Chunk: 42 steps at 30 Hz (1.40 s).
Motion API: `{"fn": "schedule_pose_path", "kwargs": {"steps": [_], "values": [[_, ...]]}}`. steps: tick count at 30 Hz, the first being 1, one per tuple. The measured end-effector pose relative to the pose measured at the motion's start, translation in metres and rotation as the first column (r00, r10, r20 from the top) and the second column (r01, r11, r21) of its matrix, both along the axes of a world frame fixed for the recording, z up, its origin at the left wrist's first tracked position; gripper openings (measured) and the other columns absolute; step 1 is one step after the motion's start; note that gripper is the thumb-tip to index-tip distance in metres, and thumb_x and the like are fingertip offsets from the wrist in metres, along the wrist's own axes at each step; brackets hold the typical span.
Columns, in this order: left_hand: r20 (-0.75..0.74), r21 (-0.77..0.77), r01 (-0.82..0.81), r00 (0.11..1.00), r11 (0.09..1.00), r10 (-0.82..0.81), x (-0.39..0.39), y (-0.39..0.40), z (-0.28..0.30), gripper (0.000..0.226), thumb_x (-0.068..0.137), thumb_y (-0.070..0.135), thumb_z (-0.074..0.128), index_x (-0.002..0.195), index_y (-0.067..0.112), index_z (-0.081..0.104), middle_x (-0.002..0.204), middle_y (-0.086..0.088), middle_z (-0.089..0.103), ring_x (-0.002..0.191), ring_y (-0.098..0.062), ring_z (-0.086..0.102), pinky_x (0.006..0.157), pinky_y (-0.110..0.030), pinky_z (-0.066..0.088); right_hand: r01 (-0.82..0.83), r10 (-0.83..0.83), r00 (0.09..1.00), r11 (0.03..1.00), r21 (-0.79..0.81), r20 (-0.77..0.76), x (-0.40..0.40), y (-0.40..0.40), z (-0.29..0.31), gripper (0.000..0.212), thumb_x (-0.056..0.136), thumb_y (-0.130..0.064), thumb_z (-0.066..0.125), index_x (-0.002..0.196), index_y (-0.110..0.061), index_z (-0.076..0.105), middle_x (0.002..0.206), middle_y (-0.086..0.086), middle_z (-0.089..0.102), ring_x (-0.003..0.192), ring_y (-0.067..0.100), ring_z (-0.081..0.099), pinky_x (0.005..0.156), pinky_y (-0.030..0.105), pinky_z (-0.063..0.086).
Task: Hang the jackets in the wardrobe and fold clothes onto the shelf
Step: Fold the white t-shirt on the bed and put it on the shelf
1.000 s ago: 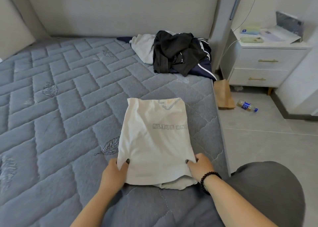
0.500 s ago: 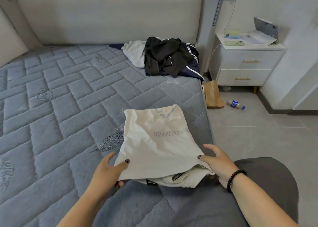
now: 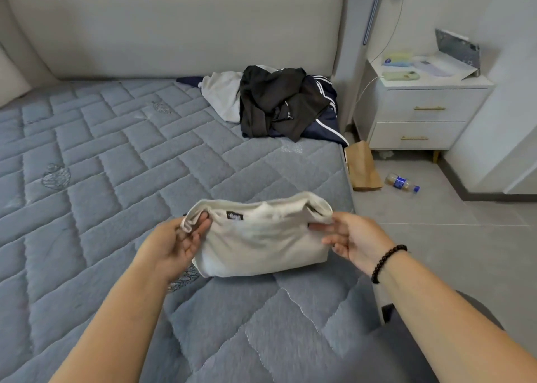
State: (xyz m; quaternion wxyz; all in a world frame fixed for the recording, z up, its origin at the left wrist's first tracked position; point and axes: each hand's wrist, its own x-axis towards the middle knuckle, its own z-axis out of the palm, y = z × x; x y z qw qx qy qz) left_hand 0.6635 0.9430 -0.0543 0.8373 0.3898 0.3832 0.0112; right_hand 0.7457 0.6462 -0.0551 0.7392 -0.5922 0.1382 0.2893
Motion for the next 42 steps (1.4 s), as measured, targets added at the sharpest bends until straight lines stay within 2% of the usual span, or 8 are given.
{"fn": "schedule_pose_path", "kwargs": {"steps": [5,9,13,24,30,36,39,42], "values": [[-0.044,0.284,-0.006,0.999,0.959,0.019,0.051,-0.002,-0.032,0.025,0.1,0.015,0.041,0.119,0.006,0.054,0.103,-0.007,0.067,0.088,-0.017,0.065,0.072,-0.028,0.052,-0.058,0.079,0.99,0.983,-0.177,0.117,0.04,0.039,-0.022,0.03,0.092,-0.013,0.06,0.119,-0.008,0.049,0.102,0.009,0.062,0.077,0.02,0.065,0.063,0.03,0.055],[-0.183,0.837,0.083,0.974,0.541,0.135,0.025,-0.018,-0.081,0.01,0.092,0.019,0.057,0.083,0.022,0.054,0.085,0.0,0.052,0.083,-0.019,0.05,0.073,-0.035,0.043,0.045,0.145,0.95,0.81,-0.584,0.275,0.018,0.03,-0.084,0.052,0.087,-0.016,0.065,0.134,-0.01,0.043,0.124,0.006,0.051,0.102,0.019,0.055,0.087,0.029,0.044],[-0.187,0.859,0.067,0.964,0.507,0.19,-0.017,-0.05,-0.117,0.028,0.096,0.035,0.054,0.08,0.012,0.051,0.076,0.0,0.057,0.067,-0.015,0.05,0.058,-0.028,0.036,0.17,0.05,0.935,0.806,-0.567,0.351,-0.009,0.014,-0.121,0.023,0.085,-0.027,0.069,0.106,-0.02,0.063,0.105,-0.002,0.057,0.084,0.002,0.056,0.067,0.008,0.039],[-0.196,0.893,0.111,0.968,0.436,0.154,-0.025,-0.039,-0.105,0.044,0.099,0.024,0.046,0.059,0.015,0.03,0.052,0.008,0.034,0.056,-0.015,0.032,0.053,-0.033,0.024,0.117,0.155,0.92,0.769,-0.628,0.36,0.005,-0.014,-0.1,0.015,0.082,-0.018,0.073,0.068,-0.016,0.068,0.067,-0.004,0.066,0.064,0.007,0.058,0.056,0.016,0.039],[-0.296,0.923,0.24,0.943,0.301,0.154,-0.016,-0.046,-0.098,0.012,0.093,0.015,0.054,0.082,0.016,0.049,0.089,0.002,0.055,0.085,-0.024,0.053,0.071,-0.037,0.043,0.145,0.274,0.889,0.594,-0.792,0.368,-0.006,0.006,-0.097,0.013,0.083,-0.02,0.07,0.074,-0.022,0.061,0.072,-0.008,0.059,0.067,0.007,0.054,0.059,0.024,0.041],[-0.401,0.885,0.269,0.856,-0.38,-0.326,0.009,-0.071,-0.088,0.043,0.097,0.019,0.052,0.14,0.011,0.049,0.156,-0.008,0.03,0.146,-0.026,0.024,0.119,-0.045,0.014,0.381,0.686,0.432,0.449,-0.808,0.585,-0.006,0.043,-0.084,0.045,0.069,0.001,0.072,0.112,-0.013,0.064,0.112,0.008,0.061,0.099,0.03,0.061,0.078,0.042,0.05],[-0.586,0.778,0.389,0.734,-0.494,-0.344,0.016,-0.066,-0.107,0.05,0.104,0.032,0.029,0.153,0.028,0.021,0.161,0.008,0.003,0.149,-0.014,-0.011,0.117,-0.035,-0.016,0.166,0.946,0.089,0.293,-0.941,0.311,-0.005,0.064,-0.097,0.051,0.09,-0.024,0.06,0.14,-0.02,0.046,0.149,0.01,0.039,0.139,0.03,0.034,0.111,0.049,0.028],[-0.586,0.785,0.426,0.747,-0.449,-0.314,0.02,-0.06,-0.121,0.051,0.102,0.041,0.024,0.152,0.034,0.019,0.16,0.008,-0.004,0.145,-0.01,-0.019,0.118,-0.034,-0.016,-0.038,0.983,0.139,0.127,-0.991,0.121,0.015,0.061,-0.12,0.061,0.098,-0.052,0.016,0.152,-0.03,-0.002,0.16,-0.005,-0.013,0.142,0.01,-0.024,0.113,0.039,-0.018]]}}
